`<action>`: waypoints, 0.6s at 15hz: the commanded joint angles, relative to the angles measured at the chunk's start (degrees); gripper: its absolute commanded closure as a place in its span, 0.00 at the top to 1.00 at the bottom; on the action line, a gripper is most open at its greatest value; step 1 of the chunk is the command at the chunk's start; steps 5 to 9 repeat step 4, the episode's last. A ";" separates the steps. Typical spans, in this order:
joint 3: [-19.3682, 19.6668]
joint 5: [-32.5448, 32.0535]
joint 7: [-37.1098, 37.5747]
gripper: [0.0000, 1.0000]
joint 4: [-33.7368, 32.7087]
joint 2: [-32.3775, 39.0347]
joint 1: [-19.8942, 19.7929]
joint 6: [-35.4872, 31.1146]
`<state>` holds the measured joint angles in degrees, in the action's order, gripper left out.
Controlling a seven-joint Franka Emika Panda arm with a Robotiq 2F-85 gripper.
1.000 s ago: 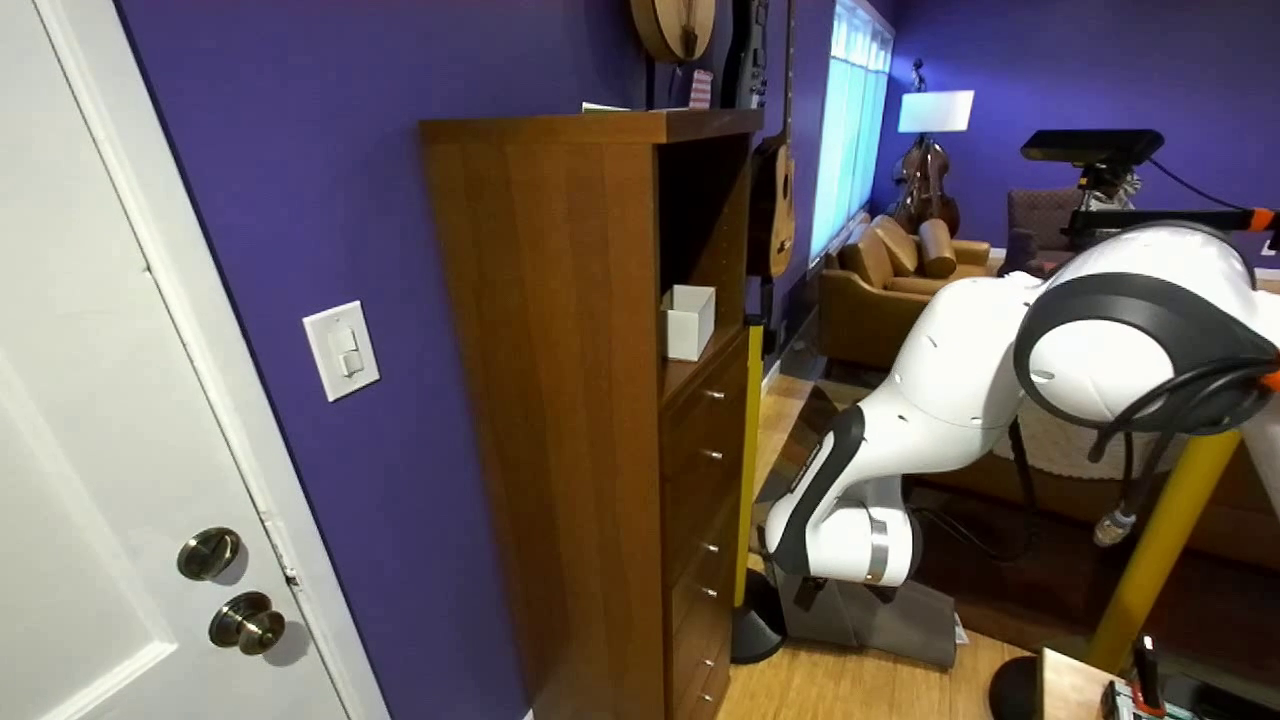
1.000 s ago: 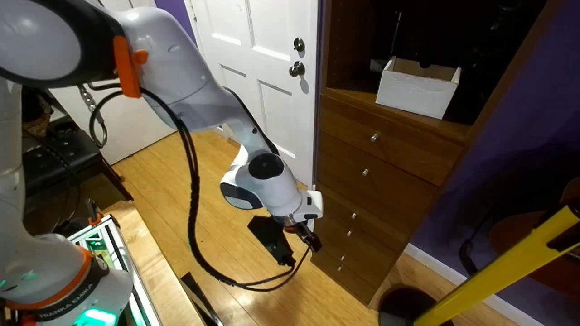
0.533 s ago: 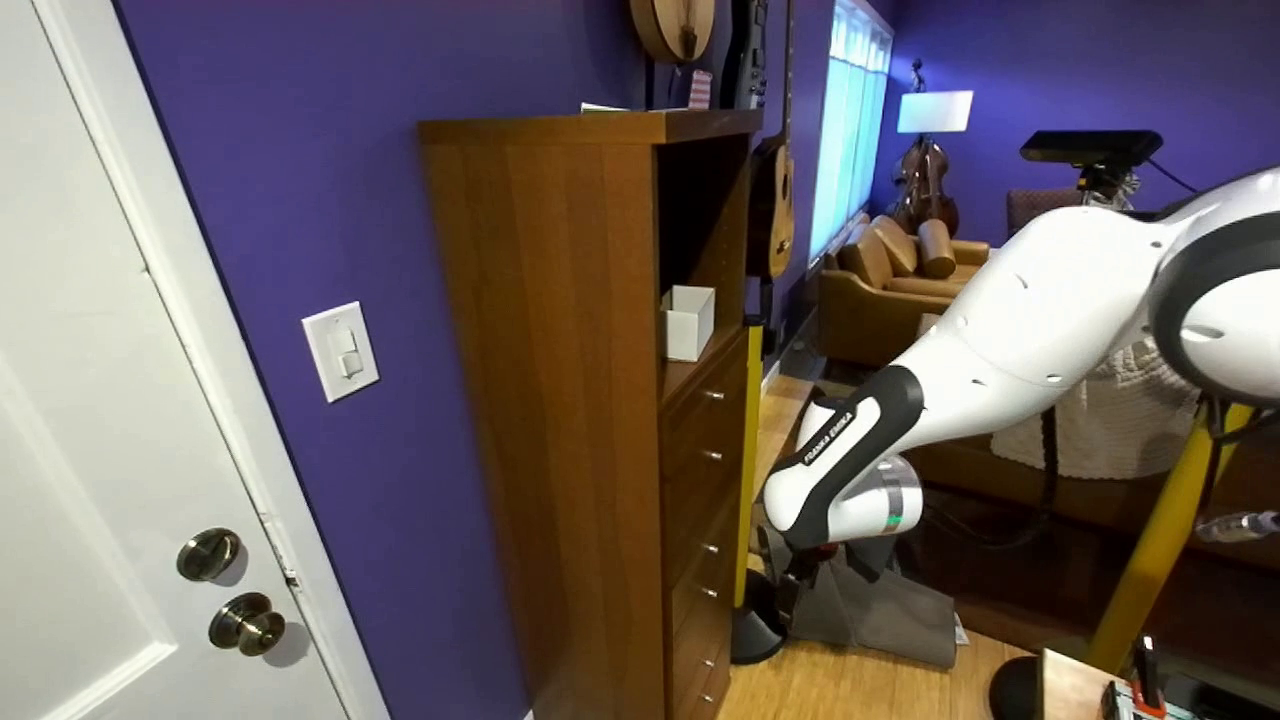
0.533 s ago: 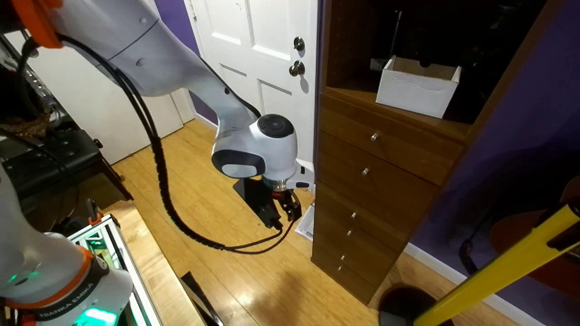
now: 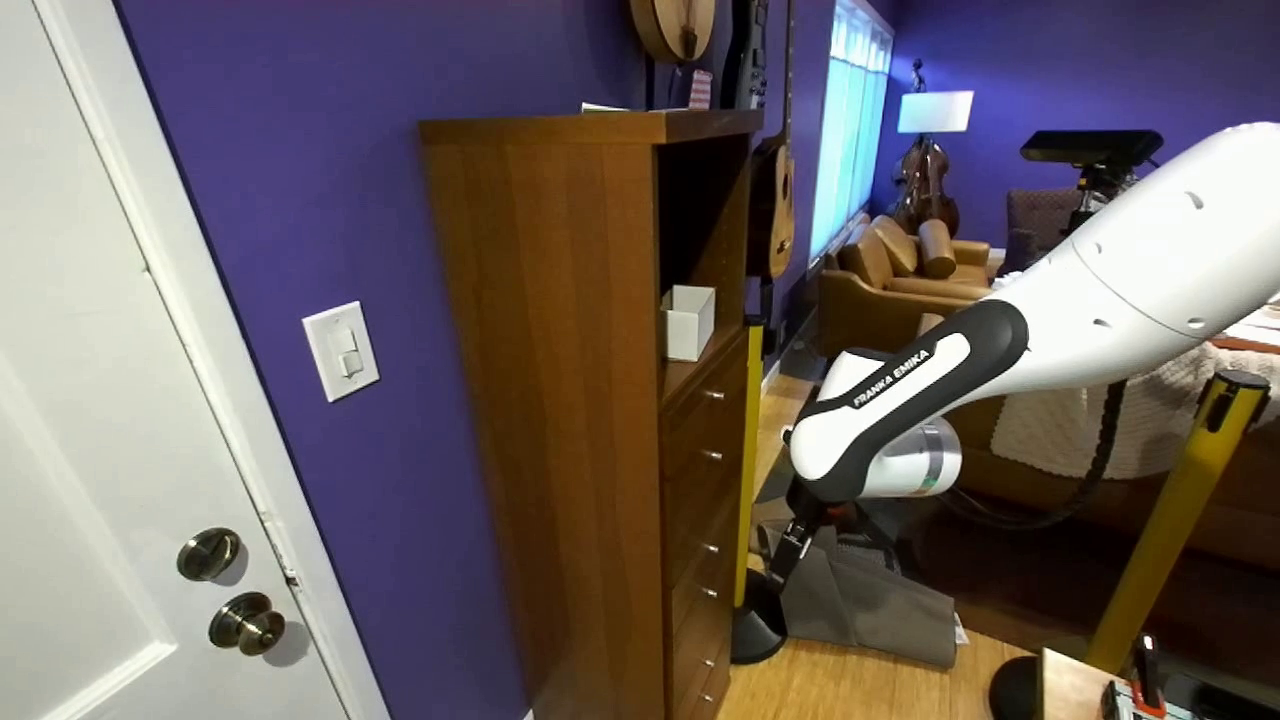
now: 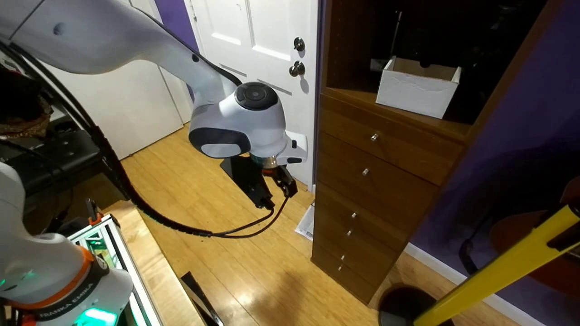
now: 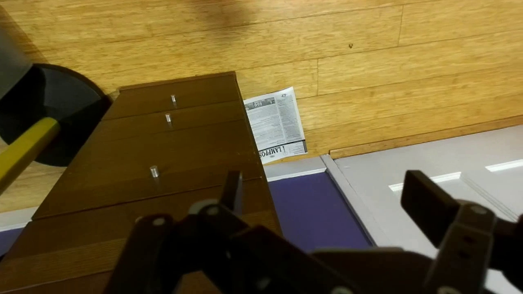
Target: Close the open drawer
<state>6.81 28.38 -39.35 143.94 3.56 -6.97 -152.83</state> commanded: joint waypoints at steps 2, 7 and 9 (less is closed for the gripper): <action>-0.81 -0.30 0.26 1.00 0.20 -0.66 -0.63 0.08; -0.91 -0.31 0.26 1.00 0.02 -0.44 -0.68 0.08; -0.91 -0.31 0.26 1.00 0.02 -0.44 -0.68 0.08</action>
